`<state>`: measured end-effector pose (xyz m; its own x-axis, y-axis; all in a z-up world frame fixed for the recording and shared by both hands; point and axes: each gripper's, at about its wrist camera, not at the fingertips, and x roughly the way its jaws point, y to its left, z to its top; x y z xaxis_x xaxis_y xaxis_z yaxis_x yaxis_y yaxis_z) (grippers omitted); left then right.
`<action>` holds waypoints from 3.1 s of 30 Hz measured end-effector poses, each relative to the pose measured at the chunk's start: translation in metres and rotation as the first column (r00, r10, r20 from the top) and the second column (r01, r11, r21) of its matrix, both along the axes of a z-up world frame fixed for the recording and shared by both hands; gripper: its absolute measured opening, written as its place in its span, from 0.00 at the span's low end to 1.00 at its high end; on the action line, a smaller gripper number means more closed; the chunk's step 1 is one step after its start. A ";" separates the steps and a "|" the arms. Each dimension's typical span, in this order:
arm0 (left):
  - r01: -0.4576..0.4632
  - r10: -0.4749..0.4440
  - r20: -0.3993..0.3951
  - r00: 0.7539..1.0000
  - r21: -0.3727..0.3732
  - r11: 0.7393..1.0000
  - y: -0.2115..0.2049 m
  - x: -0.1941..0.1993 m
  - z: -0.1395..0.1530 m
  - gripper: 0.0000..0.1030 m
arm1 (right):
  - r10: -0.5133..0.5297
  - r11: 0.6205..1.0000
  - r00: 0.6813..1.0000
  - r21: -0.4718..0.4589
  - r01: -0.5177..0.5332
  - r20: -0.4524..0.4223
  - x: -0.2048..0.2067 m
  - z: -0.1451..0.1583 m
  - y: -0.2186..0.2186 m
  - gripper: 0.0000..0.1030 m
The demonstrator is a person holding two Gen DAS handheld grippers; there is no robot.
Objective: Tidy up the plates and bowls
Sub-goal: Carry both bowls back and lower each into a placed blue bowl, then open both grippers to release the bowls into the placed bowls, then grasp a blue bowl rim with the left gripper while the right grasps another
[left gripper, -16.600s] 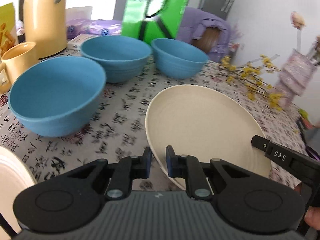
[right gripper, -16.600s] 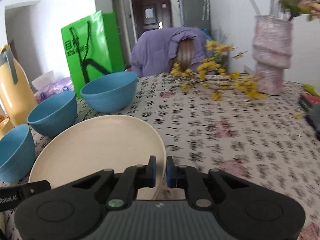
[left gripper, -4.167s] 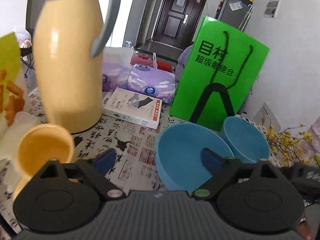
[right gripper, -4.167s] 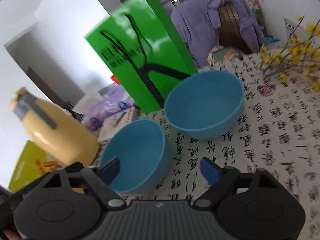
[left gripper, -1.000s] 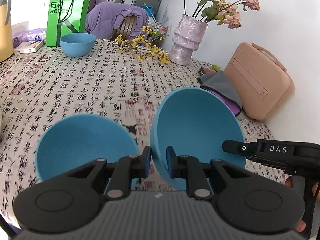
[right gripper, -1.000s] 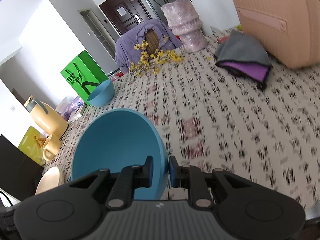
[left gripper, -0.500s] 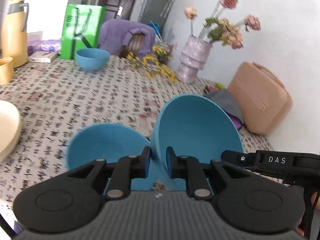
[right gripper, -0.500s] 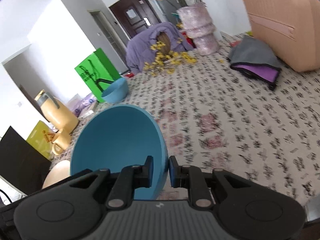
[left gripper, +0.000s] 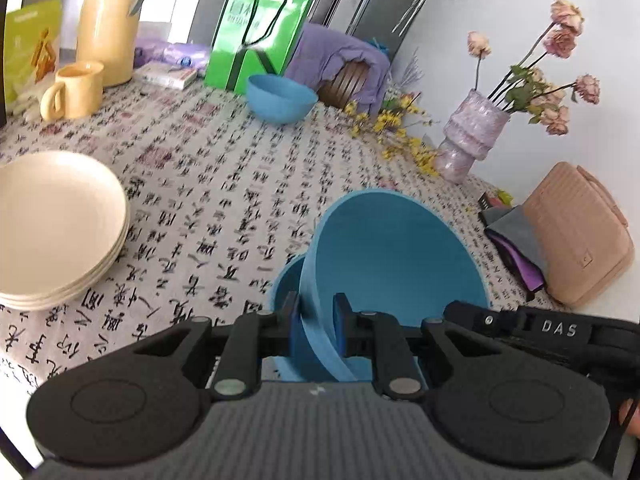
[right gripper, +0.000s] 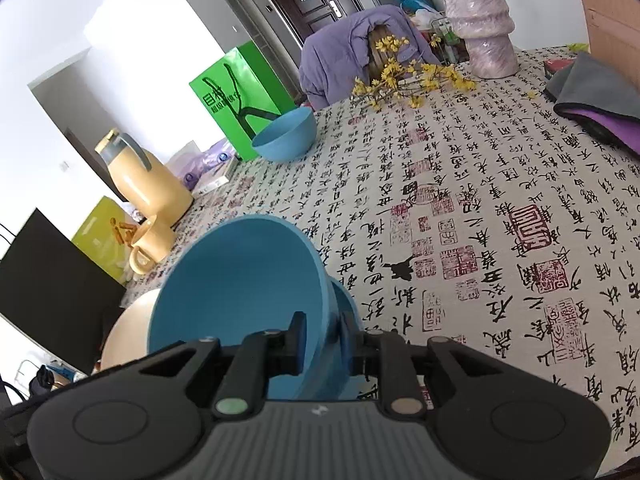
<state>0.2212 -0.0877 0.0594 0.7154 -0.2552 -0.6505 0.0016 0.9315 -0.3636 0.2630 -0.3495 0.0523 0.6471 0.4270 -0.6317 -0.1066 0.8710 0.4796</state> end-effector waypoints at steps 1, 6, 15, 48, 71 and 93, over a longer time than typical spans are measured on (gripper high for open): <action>0.001 -0.001 -0.015 1.000 -0.005 1.000 0.001 0.001 -0.004 0.16 | 0.000 1.000 1.000 -0.010 0.000 -0.003 0.001 -0.001 0.002 0.20; 0.009 -0.011 -0.055 0.998 -0.026 1.000 0.003 0.006 -0.016 0.16 | 0.000 0.999 1.000 -0.049 -0.001 -0.019 0.003 -0.006 0.010 0.26; -0.007 0.006 -0.034 0.999 -0.028 1.000 0.006 0.006 -0.014 0.22 | 0.047 0.987 0.999 -0.155 -0.045 0.013 0.000 -0.008 0.027 0.38; -0.149 0.053 0.335 0.941 0.266 0.953 0.096 -0.096 -0.028 0.94 | 0.052 0.964 0.874 -0.253 0.082 0.482 -0.126 -0.030 0.074 0.86; -0.133 0.018 0.364 0.931 0.294 0.947 0.101 -0.054 -0.013 0.99 | 0.050 0.971 0.872 -0.227 0.072 0.487 -0.087 -0.011 0.050 0.88; 0.123 -0.125 0.022 0.992 0.095 0.988 0.125 0.380 0.029 0.95 | 0.181 0.946 0.981 -0.285 -0.156 0.063 0.375 0.068 0.062 0.81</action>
<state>0.6016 0.0368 0.0885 0.7005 -0.2820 -0.6556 0.1282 0.9534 -0.2731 0.6379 -0.2876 0.1198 0.6386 0.3504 -0.6851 -0.2939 0.9339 0.2037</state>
